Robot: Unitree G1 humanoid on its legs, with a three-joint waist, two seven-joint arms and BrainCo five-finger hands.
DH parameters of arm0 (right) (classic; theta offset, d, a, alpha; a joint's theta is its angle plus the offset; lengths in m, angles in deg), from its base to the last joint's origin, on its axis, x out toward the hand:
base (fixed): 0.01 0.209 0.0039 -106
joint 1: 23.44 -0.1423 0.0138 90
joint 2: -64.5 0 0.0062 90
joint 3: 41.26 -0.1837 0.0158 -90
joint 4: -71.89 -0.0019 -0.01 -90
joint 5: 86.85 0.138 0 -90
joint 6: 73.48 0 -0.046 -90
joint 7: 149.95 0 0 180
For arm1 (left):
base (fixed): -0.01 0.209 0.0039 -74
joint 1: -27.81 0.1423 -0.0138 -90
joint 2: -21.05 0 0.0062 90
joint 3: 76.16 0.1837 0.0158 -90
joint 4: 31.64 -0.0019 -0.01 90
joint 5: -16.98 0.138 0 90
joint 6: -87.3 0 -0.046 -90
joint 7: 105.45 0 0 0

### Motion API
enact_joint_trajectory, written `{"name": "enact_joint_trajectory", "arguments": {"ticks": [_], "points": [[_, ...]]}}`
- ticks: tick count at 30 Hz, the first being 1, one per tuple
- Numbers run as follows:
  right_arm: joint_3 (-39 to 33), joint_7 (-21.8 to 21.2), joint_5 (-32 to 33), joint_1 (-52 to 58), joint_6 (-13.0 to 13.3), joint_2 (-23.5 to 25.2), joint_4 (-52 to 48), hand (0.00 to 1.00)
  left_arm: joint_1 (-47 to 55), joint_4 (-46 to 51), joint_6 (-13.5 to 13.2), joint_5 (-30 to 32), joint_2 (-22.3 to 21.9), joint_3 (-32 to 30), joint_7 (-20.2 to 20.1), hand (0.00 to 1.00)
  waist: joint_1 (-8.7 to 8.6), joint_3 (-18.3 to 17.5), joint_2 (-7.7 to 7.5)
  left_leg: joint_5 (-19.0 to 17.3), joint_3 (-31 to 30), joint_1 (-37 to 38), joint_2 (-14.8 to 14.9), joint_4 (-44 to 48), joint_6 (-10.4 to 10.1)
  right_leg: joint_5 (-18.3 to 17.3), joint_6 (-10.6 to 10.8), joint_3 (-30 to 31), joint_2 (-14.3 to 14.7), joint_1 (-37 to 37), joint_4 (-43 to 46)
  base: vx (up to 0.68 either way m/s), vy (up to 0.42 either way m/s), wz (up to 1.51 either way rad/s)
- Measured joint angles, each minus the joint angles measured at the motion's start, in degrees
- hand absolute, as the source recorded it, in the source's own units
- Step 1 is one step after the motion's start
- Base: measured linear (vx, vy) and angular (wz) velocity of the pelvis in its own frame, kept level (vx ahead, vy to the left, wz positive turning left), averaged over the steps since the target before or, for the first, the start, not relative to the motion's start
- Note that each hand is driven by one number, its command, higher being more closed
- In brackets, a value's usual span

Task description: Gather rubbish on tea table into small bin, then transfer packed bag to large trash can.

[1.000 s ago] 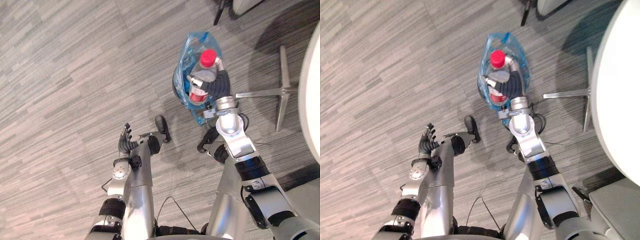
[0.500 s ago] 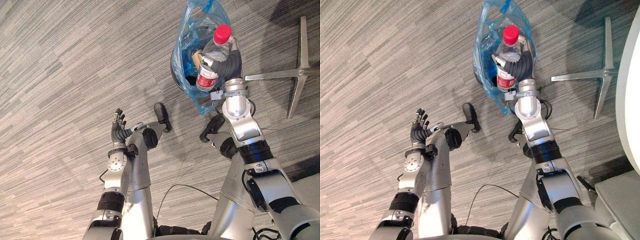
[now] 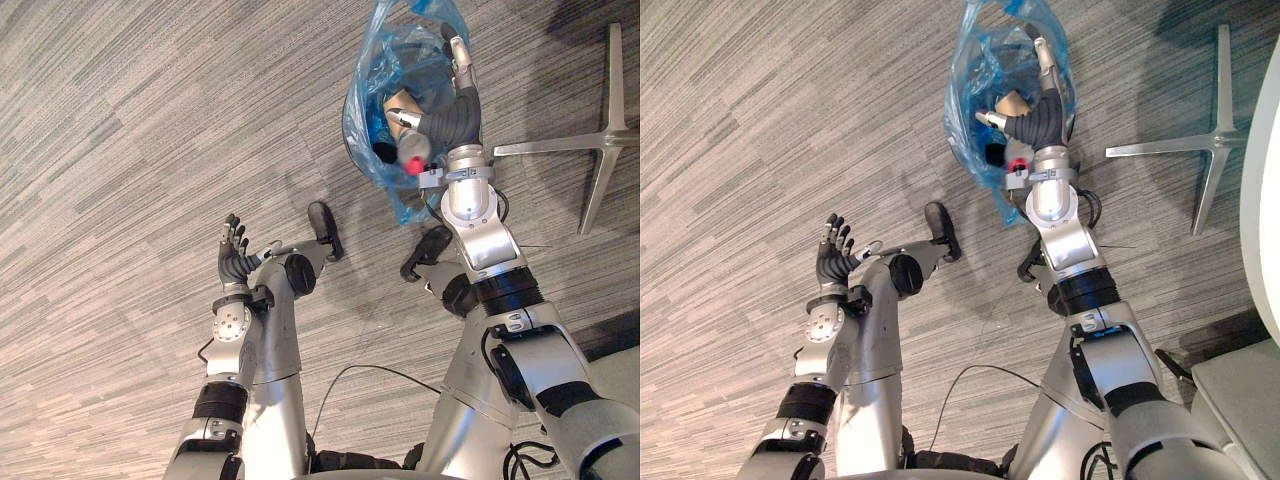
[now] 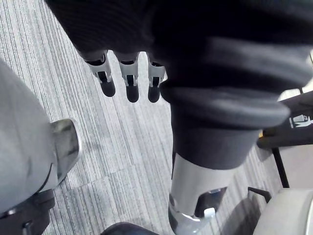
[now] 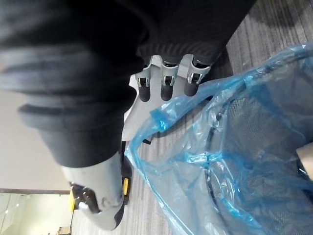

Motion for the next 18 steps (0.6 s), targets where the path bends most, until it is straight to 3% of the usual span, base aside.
{"name": "enact_joint_trajectory", "arguments": {"ticks": [9, 12, 18], "points": [[3.5, -0.3, -6.4, 5.0, 0.9, 0.0, -5.8, 0.0, 0.0, -1.2, 0.1, 0.0, 0.1, -1.2, 0.0, 0.0, -0.89, 0.2, -0.63, 0.4, -0.2, 1.7, 0.2, -1.5, -0.5, 0.2, -0.3, -0.3, 1.0, 1.8, -1.7, -0.07, 0.042, -0.04], [5.1, -1.4, -9.3, 6.2, 0.9, 0.0, -6.2, 0.0, 0.0, -1.6, 0.0, 0.1, 0.2, -1.4, 0.0, 0.0, -0.88, 0.3, -1.61, 1.0, -0.1, 2.5, 0.2, -2.8, -0.8, 0.3, -0.3, -0.4, 1.5, 2.3, -2.6, -0.06, 0.023, -0.02], [8.9, -2.7, -15.6, 6.2, 0.9, -0.2, -4.9, 0.0, -0.1, -2.3, -0.2, 0.2, 0.3, -1.6, 0.0, 0.0, -1.13, 0.2, -1.76, 1.6, -0.7, 3.0, 0.2, -3.9, -1.0, 0.7, -0.9, -1.3, 1.9, 3.3, -3.7, -0.06, 0.018, 0.01]]}}
